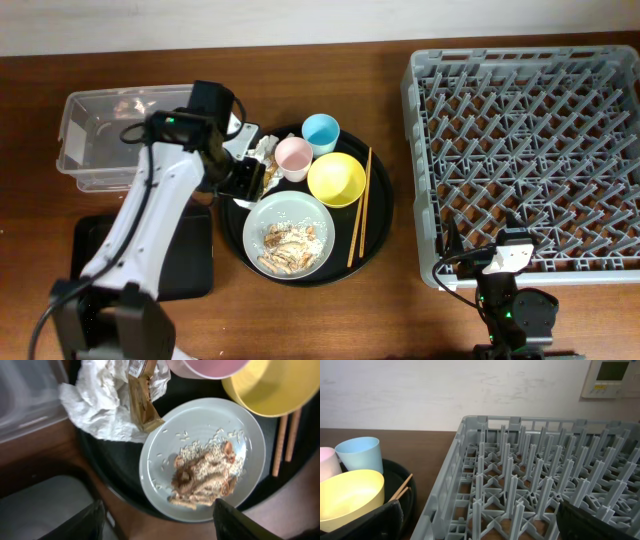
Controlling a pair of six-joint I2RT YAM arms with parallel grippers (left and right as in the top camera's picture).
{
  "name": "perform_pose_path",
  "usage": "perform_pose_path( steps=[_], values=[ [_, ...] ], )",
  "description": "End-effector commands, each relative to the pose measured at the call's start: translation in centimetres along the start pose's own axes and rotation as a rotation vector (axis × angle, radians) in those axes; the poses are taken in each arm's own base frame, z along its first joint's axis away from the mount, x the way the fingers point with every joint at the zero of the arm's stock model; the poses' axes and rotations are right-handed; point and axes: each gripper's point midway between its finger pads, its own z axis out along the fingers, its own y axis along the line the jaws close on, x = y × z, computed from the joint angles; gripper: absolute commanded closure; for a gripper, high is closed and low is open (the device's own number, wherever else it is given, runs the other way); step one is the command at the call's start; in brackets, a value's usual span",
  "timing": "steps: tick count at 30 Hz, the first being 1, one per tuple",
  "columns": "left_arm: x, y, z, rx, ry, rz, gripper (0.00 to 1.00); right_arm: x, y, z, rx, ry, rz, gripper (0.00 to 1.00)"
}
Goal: Sort waste into correct bins and load items into the dishwasher rack
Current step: 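Move the left gripper over the gold wrapper and tissue on the tray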
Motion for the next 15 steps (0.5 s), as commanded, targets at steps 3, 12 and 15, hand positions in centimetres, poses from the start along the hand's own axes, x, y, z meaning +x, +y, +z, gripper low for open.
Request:
perform_pose_path(
  steps=[3, 12, 15],
  values=[
    [-0.6, 0.2, 3.1, 0.004, 0.036, -0.097, 0.35, 0.2, -0.2, 0.0, 0.011, 0.002, -0.006, 0.01],
    [-0.8, 0.4, 7.2, -0.116, 0.102, -0.149, 0.38, 0.2, -0.2, 0.0, 0.011, 0.002, -0.006, 0.01],
    [-0.5, 1.5, 8.0, -0.208, 0.116, -0.245, 0.38, 0.2, -0.2, 0.0, 0.011, 0.002, -0.006, 0.01]
  ],
)
